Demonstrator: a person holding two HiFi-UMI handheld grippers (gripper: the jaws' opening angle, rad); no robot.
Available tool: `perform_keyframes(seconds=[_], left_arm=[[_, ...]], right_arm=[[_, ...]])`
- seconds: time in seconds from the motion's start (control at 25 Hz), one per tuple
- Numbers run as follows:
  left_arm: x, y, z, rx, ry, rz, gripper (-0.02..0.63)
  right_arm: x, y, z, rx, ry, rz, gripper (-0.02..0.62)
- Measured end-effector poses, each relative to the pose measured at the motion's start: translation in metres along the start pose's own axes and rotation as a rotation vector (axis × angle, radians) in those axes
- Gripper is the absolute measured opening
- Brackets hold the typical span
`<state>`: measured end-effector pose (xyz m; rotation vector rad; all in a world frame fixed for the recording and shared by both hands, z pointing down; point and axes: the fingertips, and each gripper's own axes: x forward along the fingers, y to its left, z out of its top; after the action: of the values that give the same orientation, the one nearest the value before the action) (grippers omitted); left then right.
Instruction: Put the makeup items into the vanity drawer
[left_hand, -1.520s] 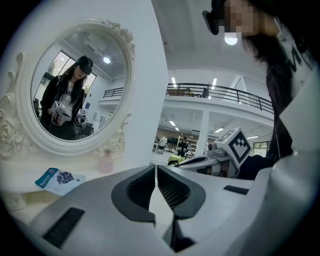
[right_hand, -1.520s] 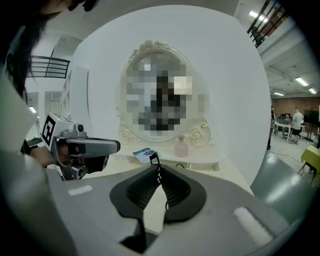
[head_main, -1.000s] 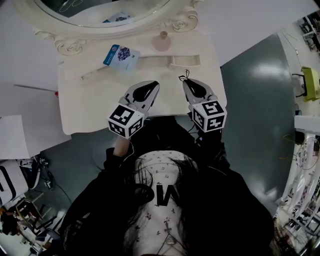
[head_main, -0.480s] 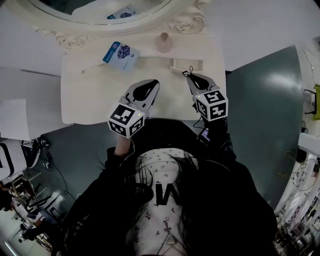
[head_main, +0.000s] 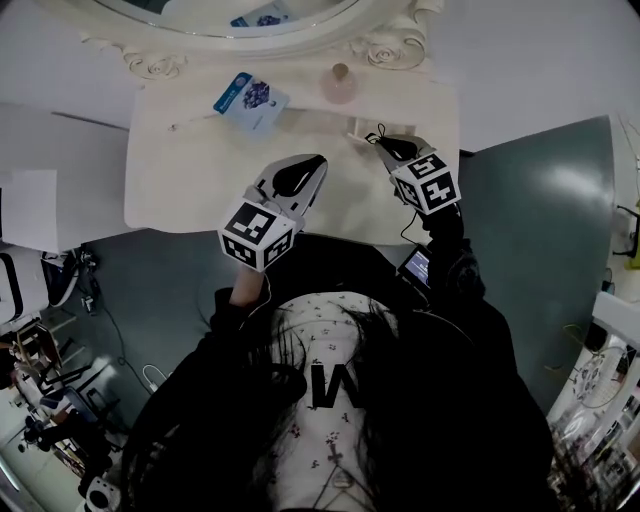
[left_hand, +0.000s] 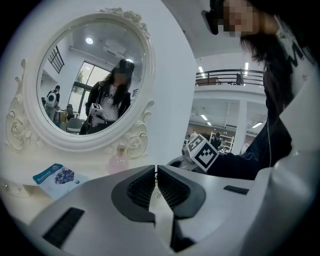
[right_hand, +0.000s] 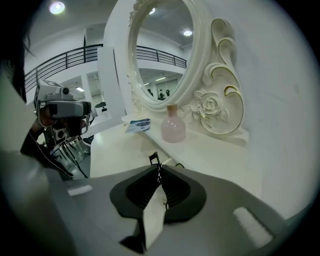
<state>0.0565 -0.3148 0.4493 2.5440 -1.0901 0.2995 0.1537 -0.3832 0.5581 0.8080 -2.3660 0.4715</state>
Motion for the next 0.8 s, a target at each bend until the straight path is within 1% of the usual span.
perform_keyframes(seconds=[0.08, 0.28, 0.4, 0.52, 0.68, 0.76, 0.8], left_arm=[[0.000, 0.001, 0.001, 0.000, 0.001, 0.007, 0.000], [0.001, 0.006, -0.001, -0.010, 0.013, 0.023, 0.000], [0.002, 0.005, -0.004, -0.011, 0.027, 0.020, 0.000], [0.003, 0.004, -0.005, -0.011, 0.036, 0.015, 0.000], [0.004, 0.006, -0.008, -0.012, 0.047, 0.015, 0.000], [0.003, 0.008, -0.010, -0.013, 0.052, 0.018, 0.000], [0.003, 0.010, -0.010, -0.013, 0.055, 0.020, 0.000]], right_arm=[[0.005, -0.002, -0.002, -0.014, 0.032, 0.035, 0.034], [0.016, -0.010, -0.015, 0.004, 0.110, 0.107, 0.032], [0.019, -0.011, -0.018, -0.013, 0.126, 0.124, 0.034], [0.020, -0.010, -0.015, -0.039, 0.122, 0.140, 0.034], [0.020, -0.019, -0.006, -0.037, 0.099, 0.119, 0.040], [0.023, -0.026, -0.005, -0.050, 0.109, 0.084, 0.036], [0.025, -0.031, -0.007, -0.072, 0.124, 0.056, 0.021]])
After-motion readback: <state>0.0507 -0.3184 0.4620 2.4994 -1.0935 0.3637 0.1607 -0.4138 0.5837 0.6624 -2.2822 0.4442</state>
